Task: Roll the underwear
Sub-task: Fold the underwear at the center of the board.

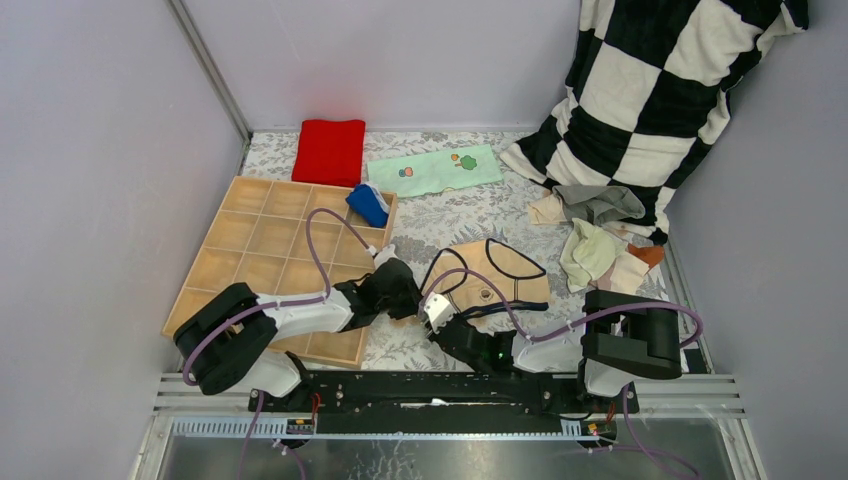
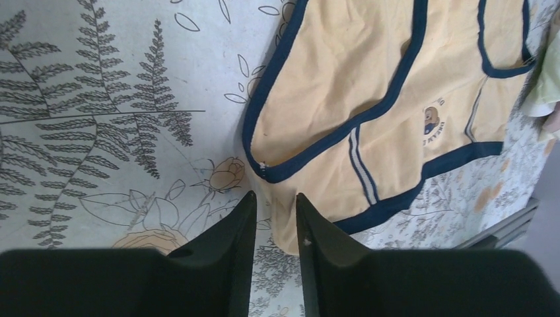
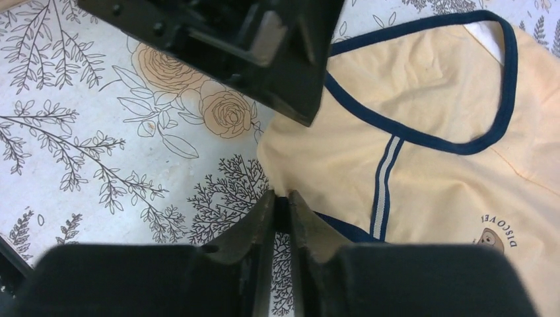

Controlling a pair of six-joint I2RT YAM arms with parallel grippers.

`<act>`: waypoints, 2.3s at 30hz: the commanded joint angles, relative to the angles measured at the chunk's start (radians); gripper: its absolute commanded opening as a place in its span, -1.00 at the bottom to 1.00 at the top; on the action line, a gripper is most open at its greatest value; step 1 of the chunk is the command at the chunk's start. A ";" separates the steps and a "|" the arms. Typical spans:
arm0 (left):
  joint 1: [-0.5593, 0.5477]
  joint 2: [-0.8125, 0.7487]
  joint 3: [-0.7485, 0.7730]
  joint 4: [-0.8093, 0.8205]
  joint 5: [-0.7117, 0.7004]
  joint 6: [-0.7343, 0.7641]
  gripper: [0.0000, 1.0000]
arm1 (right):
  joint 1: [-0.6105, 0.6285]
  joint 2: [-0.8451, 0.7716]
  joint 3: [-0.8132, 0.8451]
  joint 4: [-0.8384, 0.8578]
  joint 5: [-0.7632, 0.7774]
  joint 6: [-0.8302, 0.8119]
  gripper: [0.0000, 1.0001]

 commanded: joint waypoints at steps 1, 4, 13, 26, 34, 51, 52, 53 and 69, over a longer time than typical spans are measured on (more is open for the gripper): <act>0.002 0.004 -0.010 -0.021 -0.010 0.005 -0.40 | 0.005 -0.008 0.016 -0.011 0.068 0.043 -0.73; 0.002 0.001 -0.002 -0.032 -0.017 0.006 -0.50 | 0.006 -0.015 0.029 -0.036 0.061 0.056 -0.92; 0.002 0.014 0.032 -0.052 -0.031 0.012 -0.86 | 0.006 -0.049 0.032 -0.038 0.018 0.100 -1.00; 0.002 -0.127 0.131 -0.294 -0.175 0.054 -1.00 | 0.012 -0.097 0.132 -0.105 -0.164 0.177 -1.00; -0.007 -0.256 0.135 -0.427 -0.219 0.095 -1.00 | 0.030 -0.109 0.145 -0.078 -0.141 0.255 -1.00; -0.173 -0.017 0.445 -0.427 -0.238 0.192 -1.00 | 0.046 -0.547 -0.025 -0.429 0.195 0.786 -1.00; -0.179 0.013 0.469 -0.423 -0.234 0.198 -1.00 | 0.046 -0.578 -0.039 -0.462 0.206 0.822 -1.00; -0.187 0.041 0.493 -0.422 -0.232 0.204 -1.00 | 0.047 -0.608 -0.053 -0.496 0.215 0.858 -1.00; -0.236 0.384 0.766 -0.345 -0.153 0.266 -1.00 | 0.046 -0.939 -0.105 -1.086 0.371 1.238 -1.00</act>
